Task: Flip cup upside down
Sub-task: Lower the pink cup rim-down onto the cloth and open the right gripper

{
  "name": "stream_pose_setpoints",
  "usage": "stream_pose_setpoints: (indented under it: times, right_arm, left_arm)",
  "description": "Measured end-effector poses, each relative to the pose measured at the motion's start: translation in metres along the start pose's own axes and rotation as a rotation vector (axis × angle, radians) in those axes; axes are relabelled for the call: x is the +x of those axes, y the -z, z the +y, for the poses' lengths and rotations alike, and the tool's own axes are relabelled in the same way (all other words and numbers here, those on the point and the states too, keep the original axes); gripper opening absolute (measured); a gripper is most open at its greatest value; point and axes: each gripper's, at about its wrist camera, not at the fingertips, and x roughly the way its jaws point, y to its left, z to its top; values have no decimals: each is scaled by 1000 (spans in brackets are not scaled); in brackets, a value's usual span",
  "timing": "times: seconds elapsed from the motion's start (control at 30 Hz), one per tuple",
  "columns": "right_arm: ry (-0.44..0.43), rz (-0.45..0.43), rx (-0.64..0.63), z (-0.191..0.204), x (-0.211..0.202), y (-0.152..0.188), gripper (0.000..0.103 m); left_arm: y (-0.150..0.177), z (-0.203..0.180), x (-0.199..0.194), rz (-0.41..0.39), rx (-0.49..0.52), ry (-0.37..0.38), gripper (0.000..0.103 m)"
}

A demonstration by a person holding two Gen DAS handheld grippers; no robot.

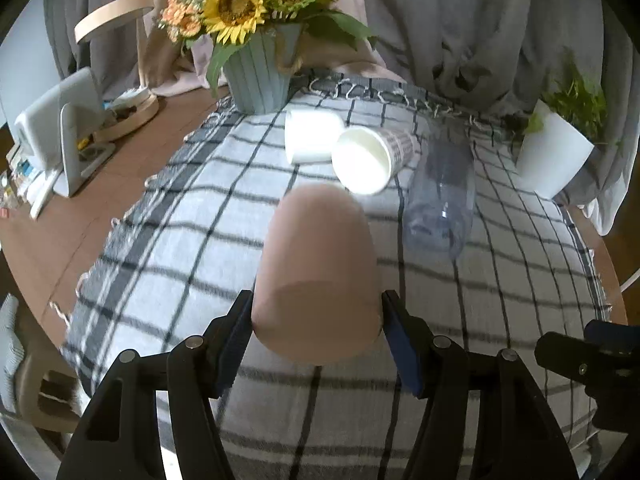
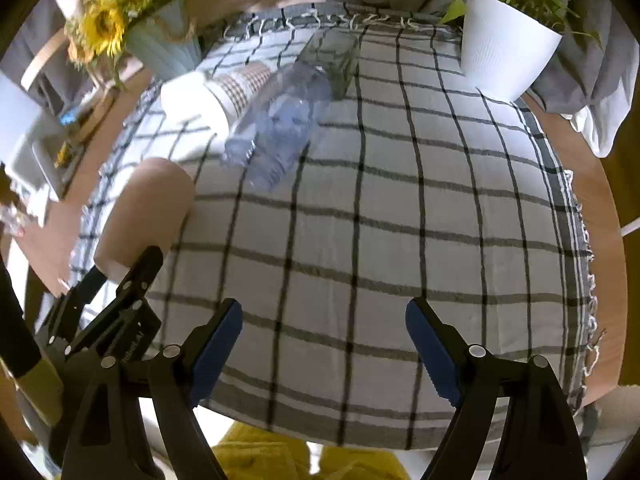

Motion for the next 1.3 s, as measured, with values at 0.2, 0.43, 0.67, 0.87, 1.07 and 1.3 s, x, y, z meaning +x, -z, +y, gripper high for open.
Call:
stream_pose_setpoints:
  times: [0.2, 0.43, 0.67, 0.87, 1.07, 1.3]
  right_arm:
    - [-35, -49, 32, 9, -15, -15, 84]
    - [-69, -92, 80, 9, -26, -23, 84]
    - [-96, -77, 130, 8, -21, -25, 84]
    - [-83, -94, 149, 9, -25, -25, 84]
    - [-59, -110, 142, 12, -30, -22, 84]
    - [-21, -129, 173, 12, -39, -18, 84]
  left_arm:
    - [-25, 2, -4, 53, 23, 29, 62]
    - [-40, 5, 0, 109, 42, 50, 62]
    - [-55, -1, 12, 154, 100, 54, 61]
    - [-61, 1, 15, 158, 89, 64, 61]
    - [-53, 4, 11, 160, 80, 88, 62]
    - [-52, 6, 6, 159, 78, 106, 90]
